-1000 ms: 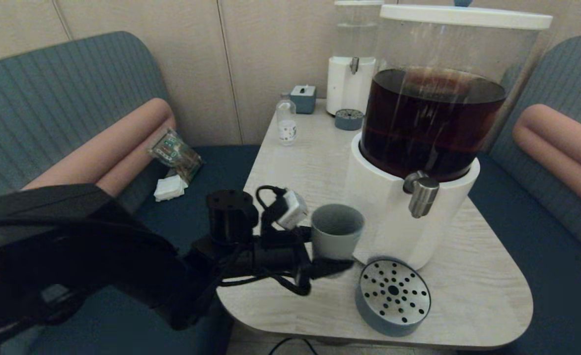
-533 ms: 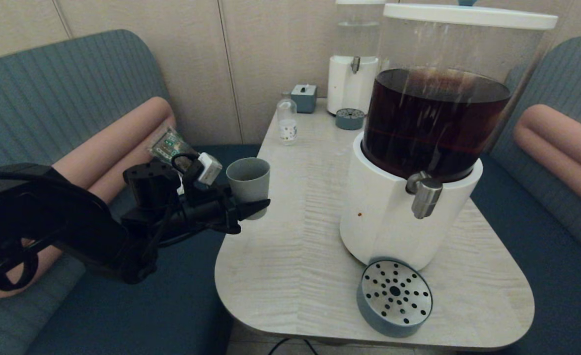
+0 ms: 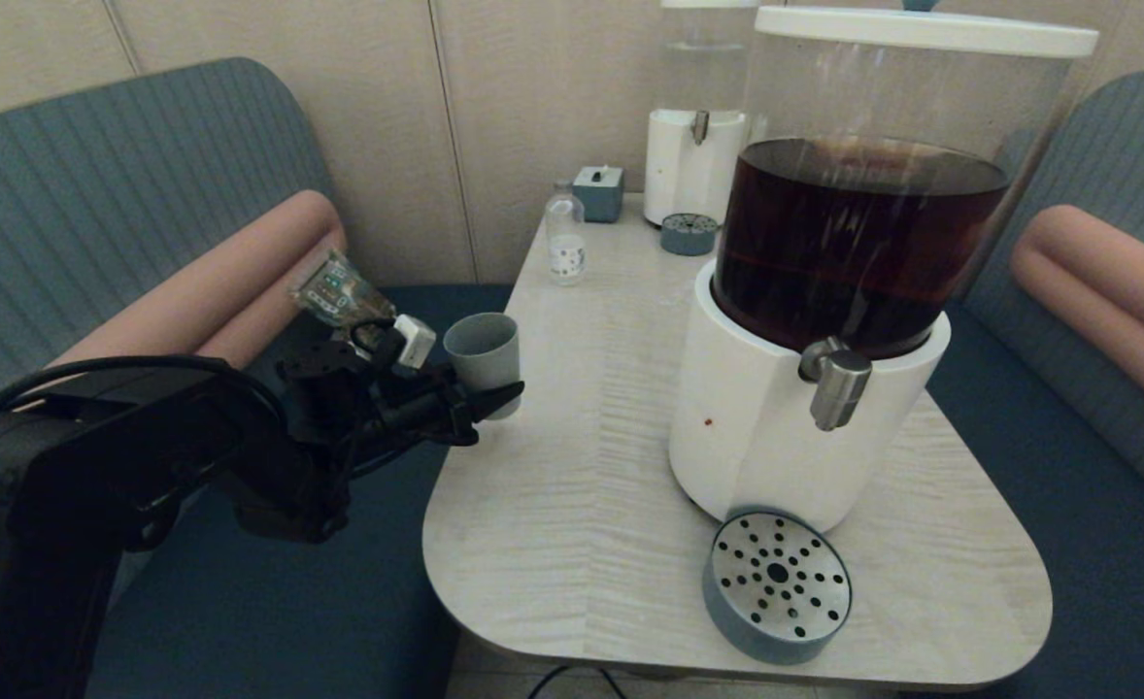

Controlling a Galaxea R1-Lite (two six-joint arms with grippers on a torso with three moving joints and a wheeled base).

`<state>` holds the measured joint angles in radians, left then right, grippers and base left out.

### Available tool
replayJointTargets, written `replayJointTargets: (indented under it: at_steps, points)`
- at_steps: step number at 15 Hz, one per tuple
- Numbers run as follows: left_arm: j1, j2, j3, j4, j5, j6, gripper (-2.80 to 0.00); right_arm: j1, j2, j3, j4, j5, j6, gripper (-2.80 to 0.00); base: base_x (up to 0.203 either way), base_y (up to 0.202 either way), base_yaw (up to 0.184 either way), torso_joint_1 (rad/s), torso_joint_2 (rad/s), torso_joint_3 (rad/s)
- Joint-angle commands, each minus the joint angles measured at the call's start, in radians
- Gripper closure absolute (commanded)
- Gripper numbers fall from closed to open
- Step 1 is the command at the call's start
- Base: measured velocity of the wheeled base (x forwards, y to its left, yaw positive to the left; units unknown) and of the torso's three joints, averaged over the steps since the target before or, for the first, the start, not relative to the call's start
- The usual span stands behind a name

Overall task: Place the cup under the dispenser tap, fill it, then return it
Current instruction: Place the cup next to the water dispenser

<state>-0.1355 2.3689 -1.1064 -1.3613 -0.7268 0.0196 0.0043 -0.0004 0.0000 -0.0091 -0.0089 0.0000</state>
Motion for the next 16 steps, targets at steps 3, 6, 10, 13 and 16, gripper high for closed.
replayJointTargets:
  at_steps: [3, 6, 10, 13, 16]
  points:
    - [-0.003, 0.066, 0.005, -0.007, -0.017, -0.001, 0.00, 0.000, -0.001, 0.000, 0.000, 0.000, 0.000, 0.00, 0.000, 0.000, 0.000, 0.000, 0.00, 0.000]
    - [-0.007, 0.085, 0.022, -0.006, -0.034, -0.001, 0.00, 0.000, -0.001, 0.000, 0.000, 0.000, 0.000, 0.00, 0.000, 0.000, 0.000, 0.000, 0.00, 0.000]
    - [-0.009, 0.092, 0.016, -0.003, -0.034, 0.000, 0.00, 0.000, -0.001, 0.000, 0.000, 0.000, 0.000, 0.00, 0.000, 0.000, 0.000, 0.000, 0.00, 0.000]
    - [-0.009, 0.089, 0.016, -0.007, -0.034, 0.002, -2.80, 0.000, -0.001, 0.000, 0.000, 0.000, 0.000, 0.00, 0.000, 0.000, 0.000, 0.000, 0.00, 0.000]
    - [-0.010, 0.082, 0.016, -0.010, -0.034, 0.005, -2.80, 0.000, -0.001, 0.000, 0.000, 0.000, 0.000, 0.00, 0.000, 0.000, 0.000, 0.000, 0.00, 0.000]
